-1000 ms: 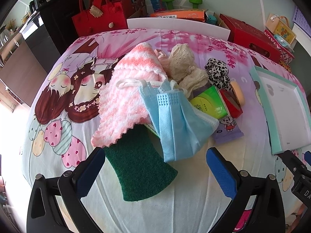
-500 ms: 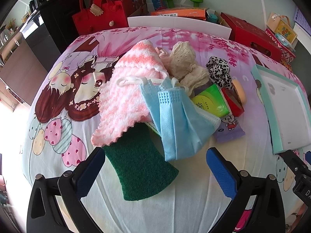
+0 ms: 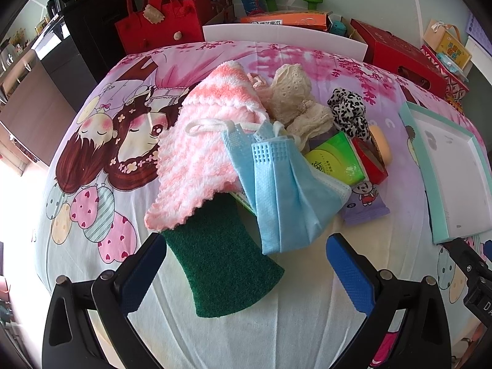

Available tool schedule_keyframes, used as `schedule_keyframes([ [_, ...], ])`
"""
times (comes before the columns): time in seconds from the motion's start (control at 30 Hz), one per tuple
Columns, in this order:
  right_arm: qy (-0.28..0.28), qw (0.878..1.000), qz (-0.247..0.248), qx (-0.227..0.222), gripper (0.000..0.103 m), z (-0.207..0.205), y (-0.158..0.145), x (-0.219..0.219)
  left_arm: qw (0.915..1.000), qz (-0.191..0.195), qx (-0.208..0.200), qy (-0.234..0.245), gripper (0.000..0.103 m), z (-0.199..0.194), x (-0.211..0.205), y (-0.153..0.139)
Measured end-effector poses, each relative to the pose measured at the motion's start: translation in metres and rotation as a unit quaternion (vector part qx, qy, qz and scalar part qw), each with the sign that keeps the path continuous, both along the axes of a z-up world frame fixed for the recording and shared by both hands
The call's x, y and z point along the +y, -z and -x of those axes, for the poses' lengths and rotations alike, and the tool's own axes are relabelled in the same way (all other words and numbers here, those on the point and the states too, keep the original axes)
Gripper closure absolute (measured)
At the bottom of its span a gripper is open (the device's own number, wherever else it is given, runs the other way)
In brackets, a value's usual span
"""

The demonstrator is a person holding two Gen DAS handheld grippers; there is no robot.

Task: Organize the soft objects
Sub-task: 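Move both tools toward the pile of soft items, then grasp the blue face mask with the left gripper while the right gripper approaches the green tissue pack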

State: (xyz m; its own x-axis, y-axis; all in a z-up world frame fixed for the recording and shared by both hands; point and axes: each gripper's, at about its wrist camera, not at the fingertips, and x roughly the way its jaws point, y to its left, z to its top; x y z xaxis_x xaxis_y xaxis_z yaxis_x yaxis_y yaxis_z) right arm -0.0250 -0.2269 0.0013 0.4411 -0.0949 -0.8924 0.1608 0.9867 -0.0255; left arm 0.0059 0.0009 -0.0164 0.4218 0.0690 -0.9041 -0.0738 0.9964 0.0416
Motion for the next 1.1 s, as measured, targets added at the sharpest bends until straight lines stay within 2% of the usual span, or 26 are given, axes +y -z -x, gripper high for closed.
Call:
schedule_keyframes([
  [0.5, -0.001, 1.000, -0.001, -0.004, 0.000, 0.000, -0.001, 0.000, 1.0000, 0.001, -0.002, 0.001, 0.000, 0.000, 0.000, -0.002],
  [0.63, -0.004, 1.000, -0.006, -0.027, 0.000, 0.002, -0.011, 0.002, 0.9998, 0.013, -0.012, -0.006, 0.000, 0.000, 0.004, -0.006],
  [0.83, -0.045, 0.996, -0.031, -0.066, 0.000, -0.002, -0.025, 0.025, 0.9975, 0.046, -0.040, -0.037, 0.000, -0.002, 0.022, -0.017],
  [1.0, -0.096, 0.992, -0.043, -0.065, 0.000, -0.011, -0.020, 0.056, 0.9951, 0.060, -0.042, -0.066, 0.000, -0.003, 0.039, -0.016],
  [1.1, -0.110, 0.991, -0.045, -0.058, 0.000, -0.014, -0.016, 0.068, 0.9938, 0.073, -0.053, -0.065, 0.003, -0.005, 0.041, -0.019],
])
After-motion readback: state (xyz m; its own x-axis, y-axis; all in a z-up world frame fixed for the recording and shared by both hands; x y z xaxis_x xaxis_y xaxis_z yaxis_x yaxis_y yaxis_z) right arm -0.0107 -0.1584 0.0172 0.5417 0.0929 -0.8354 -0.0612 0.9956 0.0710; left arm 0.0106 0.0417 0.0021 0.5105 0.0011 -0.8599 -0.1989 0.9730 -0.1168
